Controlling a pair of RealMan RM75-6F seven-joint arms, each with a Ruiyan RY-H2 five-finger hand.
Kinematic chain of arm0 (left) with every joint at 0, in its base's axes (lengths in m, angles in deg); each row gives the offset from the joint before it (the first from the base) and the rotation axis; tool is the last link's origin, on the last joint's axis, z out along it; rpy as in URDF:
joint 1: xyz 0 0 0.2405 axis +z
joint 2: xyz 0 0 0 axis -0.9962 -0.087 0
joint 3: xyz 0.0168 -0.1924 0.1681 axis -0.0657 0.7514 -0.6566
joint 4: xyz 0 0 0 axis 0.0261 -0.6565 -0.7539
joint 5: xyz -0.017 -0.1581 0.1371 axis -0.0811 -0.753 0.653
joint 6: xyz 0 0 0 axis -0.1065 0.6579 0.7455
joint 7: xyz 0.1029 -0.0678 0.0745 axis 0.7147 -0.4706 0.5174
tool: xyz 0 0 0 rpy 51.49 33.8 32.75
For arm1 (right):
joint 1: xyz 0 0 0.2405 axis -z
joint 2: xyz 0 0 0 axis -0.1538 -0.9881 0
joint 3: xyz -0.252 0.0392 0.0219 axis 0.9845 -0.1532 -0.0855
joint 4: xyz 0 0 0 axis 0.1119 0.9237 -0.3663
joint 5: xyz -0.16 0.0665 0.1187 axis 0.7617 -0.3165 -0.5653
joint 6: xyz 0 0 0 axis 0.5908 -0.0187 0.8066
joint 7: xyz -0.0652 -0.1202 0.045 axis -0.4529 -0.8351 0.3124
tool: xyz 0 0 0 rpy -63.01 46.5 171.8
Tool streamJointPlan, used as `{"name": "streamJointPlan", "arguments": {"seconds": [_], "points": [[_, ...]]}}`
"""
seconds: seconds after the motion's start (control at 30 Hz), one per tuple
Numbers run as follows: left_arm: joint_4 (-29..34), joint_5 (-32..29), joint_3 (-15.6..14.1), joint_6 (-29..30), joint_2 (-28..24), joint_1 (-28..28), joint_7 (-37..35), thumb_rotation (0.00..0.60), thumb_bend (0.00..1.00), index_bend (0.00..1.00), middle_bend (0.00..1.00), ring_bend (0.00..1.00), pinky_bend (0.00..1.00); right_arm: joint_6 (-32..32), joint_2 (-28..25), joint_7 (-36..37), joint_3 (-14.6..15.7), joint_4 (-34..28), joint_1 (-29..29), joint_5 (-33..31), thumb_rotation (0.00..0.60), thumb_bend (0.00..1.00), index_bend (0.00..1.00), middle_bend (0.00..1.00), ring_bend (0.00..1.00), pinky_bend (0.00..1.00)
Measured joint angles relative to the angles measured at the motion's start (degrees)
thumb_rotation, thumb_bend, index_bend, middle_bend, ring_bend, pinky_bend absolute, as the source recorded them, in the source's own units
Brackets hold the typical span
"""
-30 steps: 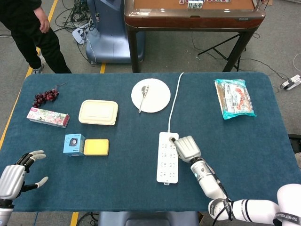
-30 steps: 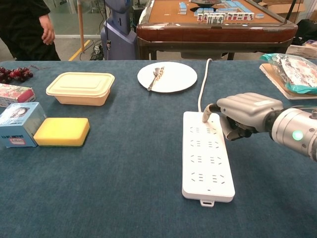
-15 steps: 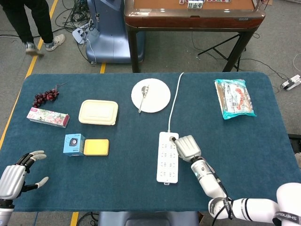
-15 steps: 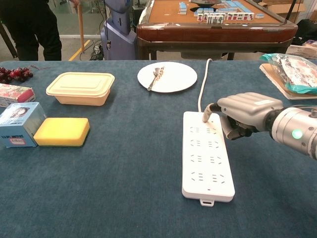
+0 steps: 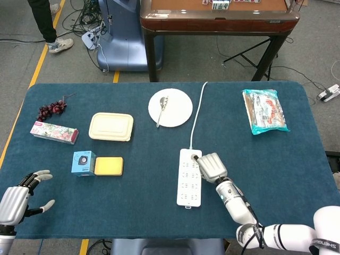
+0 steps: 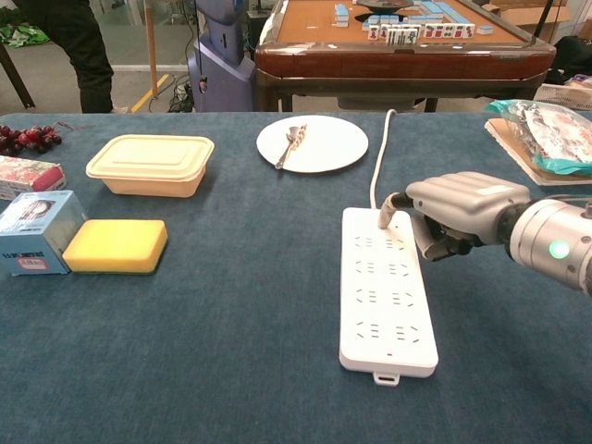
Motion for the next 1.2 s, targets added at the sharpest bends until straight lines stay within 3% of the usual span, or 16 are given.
{"name": "streamJointPlan", "arguments": {"seconds": [0.13, 0.23, 0.33, 0.47, 0.57, 0.87, 1.2], "points": [[0.03, 0.06, -0.05, 0.05, 0.04, 0.03, 0.24, 0.600, 0.18, 0.36, 0.25, 0.23, 0.56, -3.24, -3.44, 0.81, 0.25, -4.67, 1.12, 5.02, 0.600, 0.64, 0.25, 0.79, 0.95, 1.00], [0.17, 0.02, 0.06, 0.31, -0.01, 0.11, 0.33, 0.600, 0.18, 0.36, 0.25, 0.23, 0.56, -6.72, -7.64, 0.65, 1.26, -9.32, 2.74, 9.19, 0.600, 0.42, 0.25, 0.60, 0.75, 0.89], [0.50, 0.07, 0.21, 0.84, -0.19, 0.23, 0.44, 0.600, 0.18, 0.36, 0.25, 0.23, 0.56, -10.31, -12.49, 0.06, 3.04, -13.94, 5.04, 12.86, 0.600, 0.30, 0.25, 0.45, 0.55, 0.69], [1.13, 0.71, 0.28, 1.81, -0.49, 0.45, 0.84, 0.600, 0.18, 0.36, 0.25, 0.23, 0.56, -15.95, -19.03, -0.18, 6.43, -18.54, 9.69, 18.71, 0.600, 0.27, 0.25, 0.37, 0.42, 0.51], [1.59, 1.33, 0.29, 2.52, -0.66, 0.59, 1.28, 0.600, 0.18, 0.36, 0.25, 0.23, 0.56, -19.91, -22.76, 0.75, 9.08, -20.03, 13.65, 22.63, 0.600, 0.27, 0.25, 0.34, 0.39, 0.45], [2.45, 2.48, 0.52, 4.91, -0.73, 1.23, 2.29, 0.600, 0.18, 0.36, 0.25, 0.23, 0.56, -30.20, -27.31, 9.39, 14.62, -17.38, 25.42, 31.02, 0.600, 0.27, 0.25, 0.34, 0.38, 0.40], [2.53, 1.81, 1.14, 4.73, -0.20, 1.27, 3.76, 0.600, 0.18, 0.36, 0.25, 0.23, 0.56, -33.13, -28.53, 20.28, 14.63, -12.03, 31.57, 33.88, 0.600, 0.27, 0.25, 0.34, 0.38, 0.40]]}}
